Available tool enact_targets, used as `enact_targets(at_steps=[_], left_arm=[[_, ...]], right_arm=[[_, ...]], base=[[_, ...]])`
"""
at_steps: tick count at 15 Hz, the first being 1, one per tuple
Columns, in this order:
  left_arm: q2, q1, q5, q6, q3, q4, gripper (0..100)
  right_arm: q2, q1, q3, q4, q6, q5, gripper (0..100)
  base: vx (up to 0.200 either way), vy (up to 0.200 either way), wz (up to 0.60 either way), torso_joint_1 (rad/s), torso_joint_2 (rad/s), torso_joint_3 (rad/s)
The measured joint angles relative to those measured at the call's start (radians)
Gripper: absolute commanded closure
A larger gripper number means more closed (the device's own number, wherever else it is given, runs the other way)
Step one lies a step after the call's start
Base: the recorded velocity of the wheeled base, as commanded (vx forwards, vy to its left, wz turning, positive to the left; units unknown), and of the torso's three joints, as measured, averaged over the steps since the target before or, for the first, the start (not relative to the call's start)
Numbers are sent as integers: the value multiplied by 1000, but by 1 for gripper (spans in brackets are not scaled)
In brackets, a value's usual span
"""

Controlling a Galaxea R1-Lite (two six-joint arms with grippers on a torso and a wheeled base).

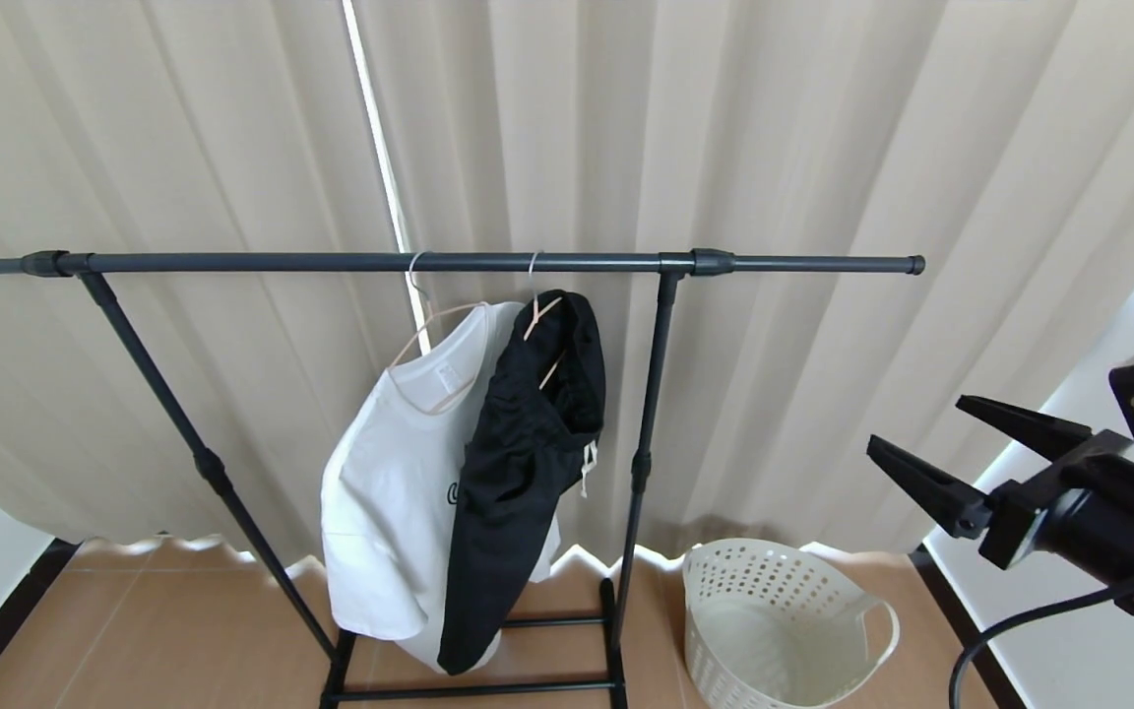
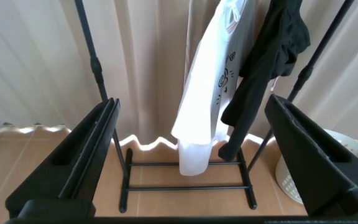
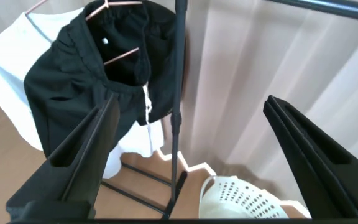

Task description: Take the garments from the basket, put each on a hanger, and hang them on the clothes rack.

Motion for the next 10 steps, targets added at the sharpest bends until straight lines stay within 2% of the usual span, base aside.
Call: enact_targets(at_steps=[7, 8, 10], left_arm=[[0, 0, 0, 0, 0, 0, 0], [0, 0, 0, 0, 0, 0, 0], [0, 0, 0, 0, 0, 0, 0]], right_arm=[[-215, 5, 221, 14, -3, -31, 0], [-259, 7, 234, 62, -6, -32, 0], [-393, 11, 245, 237, -38, -35, 0]], base=[[0, 0, 0, 0, 0, 0], [0, 0, 0, 0, 0, 0], [0, 0, 0, 0, 0, 0]])
